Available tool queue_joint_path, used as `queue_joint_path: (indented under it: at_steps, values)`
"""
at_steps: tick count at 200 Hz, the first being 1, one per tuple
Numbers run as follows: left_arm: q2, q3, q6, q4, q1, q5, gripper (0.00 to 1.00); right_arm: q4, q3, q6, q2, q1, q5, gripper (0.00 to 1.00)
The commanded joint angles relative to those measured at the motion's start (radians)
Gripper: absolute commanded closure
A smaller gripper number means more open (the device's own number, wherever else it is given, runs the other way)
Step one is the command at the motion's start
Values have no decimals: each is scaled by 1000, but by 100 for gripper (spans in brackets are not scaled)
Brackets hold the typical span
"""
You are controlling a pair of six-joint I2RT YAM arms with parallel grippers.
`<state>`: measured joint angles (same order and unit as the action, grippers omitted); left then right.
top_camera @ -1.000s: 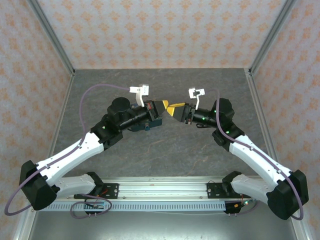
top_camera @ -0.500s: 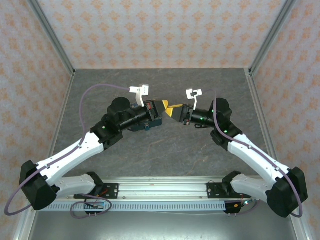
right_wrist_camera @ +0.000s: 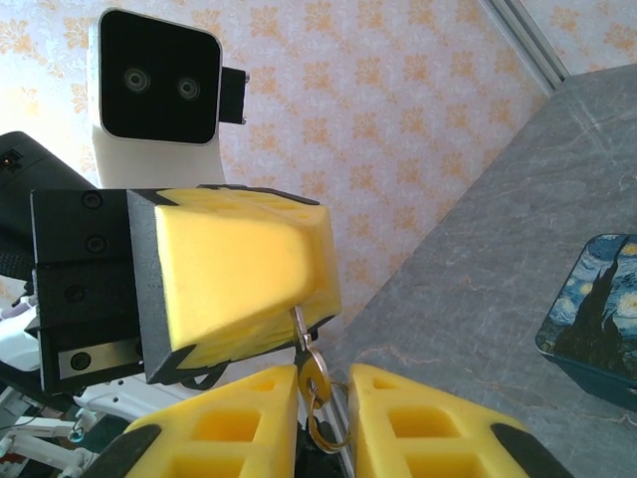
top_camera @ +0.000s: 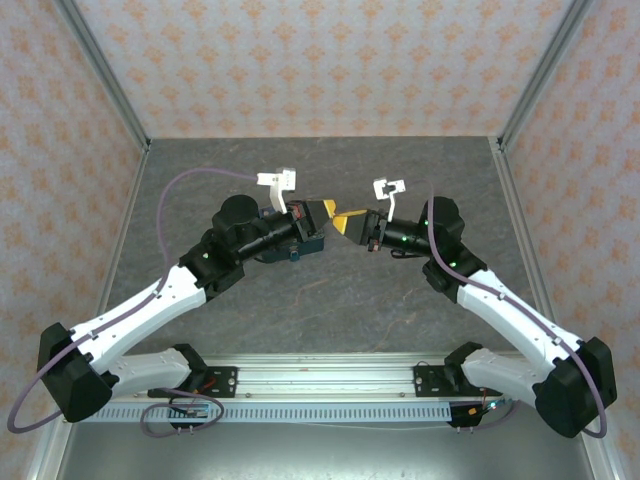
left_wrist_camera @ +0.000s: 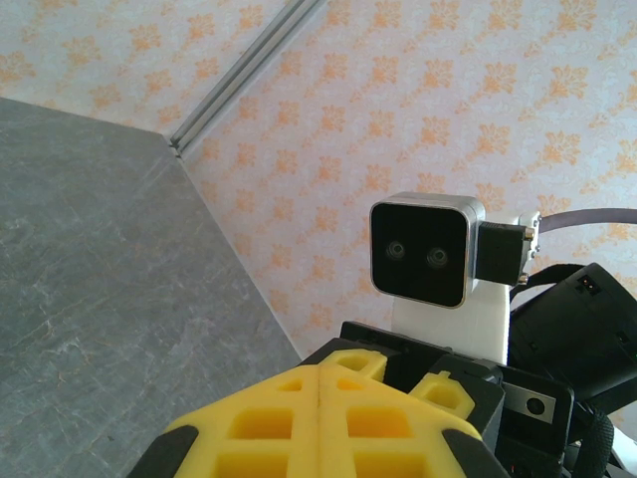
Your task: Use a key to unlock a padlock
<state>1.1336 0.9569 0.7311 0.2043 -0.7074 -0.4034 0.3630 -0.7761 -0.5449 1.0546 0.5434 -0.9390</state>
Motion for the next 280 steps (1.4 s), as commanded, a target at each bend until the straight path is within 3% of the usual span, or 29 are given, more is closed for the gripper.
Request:
queue_joint_path:
  at_steps: [1,54,64,97,127,148,182,206,241,280]
  values:
    - [-18,13,-29,0,-7,17,100,15,1,18,-25,6,7,82]
    - [-13,11,-32,0,-7,14,100,12,-12,18,-22,6,6,96]
    - [-15,14,-37,-7,-7,17,89,-4,-15,26,-22,6,10,98]
    - [-38,29,-83,-93,-4,58,66,-115,-29,81,-29,6,64,100]
    - [-94,15,-99,-213,25,148,39,-301,-65,168,-4,6,186,100]
    - [-152,-18,-88,-323,67,234,27,-366,-82,194,46,5,258,100]
    - [-251,-115,-23,-453,213,278,19,-368,-121,210,194,3,326,100]
    - [-306,-188,9,-486,304,258,17,-291,-164,184,341,-5,299,100]
    - [-315,-260,29,-485,326,235,16,-146,-275,115,595,-8,186,100]
    - [-313,-313,50,-483,326,239,16,-153,-427,86,810,-7,154,100]
